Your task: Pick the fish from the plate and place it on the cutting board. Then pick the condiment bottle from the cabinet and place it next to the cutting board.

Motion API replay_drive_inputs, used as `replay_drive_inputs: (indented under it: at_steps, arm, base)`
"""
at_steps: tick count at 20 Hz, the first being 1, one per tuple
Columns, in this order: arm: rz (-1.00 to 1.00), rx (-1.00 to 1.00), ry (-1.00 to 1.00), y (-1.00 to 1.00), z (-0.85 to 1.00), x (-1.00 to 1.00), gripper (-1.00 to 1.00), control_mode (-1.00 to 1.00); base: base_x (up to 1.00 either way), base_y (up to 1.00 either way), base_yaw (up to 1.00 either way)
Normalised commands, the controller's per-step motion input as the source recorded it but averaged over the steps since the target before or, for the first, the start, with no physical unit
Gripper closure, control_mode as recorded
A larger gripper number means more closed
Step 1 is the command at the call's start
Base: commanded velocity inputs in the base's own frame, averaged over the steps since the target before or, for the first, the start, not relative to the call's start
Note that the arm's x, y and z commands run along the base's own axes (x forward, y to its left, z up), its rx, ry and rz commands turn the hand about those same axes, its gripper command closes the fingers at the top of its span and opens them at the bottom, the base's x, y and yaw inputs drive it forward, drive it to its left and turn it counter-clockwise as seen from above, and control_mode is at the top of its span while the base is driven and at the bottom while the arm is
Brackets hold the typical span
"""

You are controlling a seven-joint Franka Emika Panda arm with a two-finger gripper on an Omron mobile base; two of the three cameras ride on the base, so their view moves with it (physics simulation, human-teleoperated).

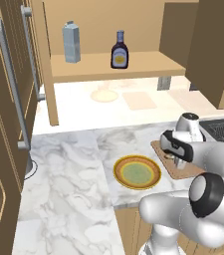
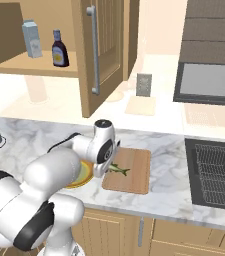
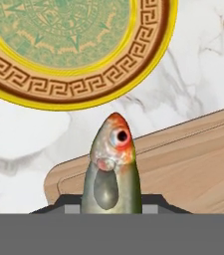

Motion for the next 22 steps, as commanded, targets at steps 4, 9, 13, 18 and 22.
replay_drive_inputs:
  at_steps: [4, 9, 13, 18, 22]
  arm:
    - [0.00, 0.00, -0.04, -0.17, -0.01, 0.02, 1.00, -1.00]
    - [0.00, 0.00, -0.04, -0.10, -0.09, 0.04, 1.00, -1.00]
    - [0.00, 0.00, -0.06, -0.09, -0.11, 0.08, 1.00, -1.00]
    - [0.00, 0.00, -0.07, -0.05, -0.15, 0.22, 1.00, -1.00]
    - [0.00, 0.00, -0.06, -0.04, -0.14, 0.24, 1.00, -1.00]
  base:
    - [0.00, 0.00, 0.00]
    - [0.00, 0.00, 0.00]
    - [0.00, 0.00, 0.00]
    - [0.00, 0.00, 0.00]
    - [0.00, 0.00, 0.00]
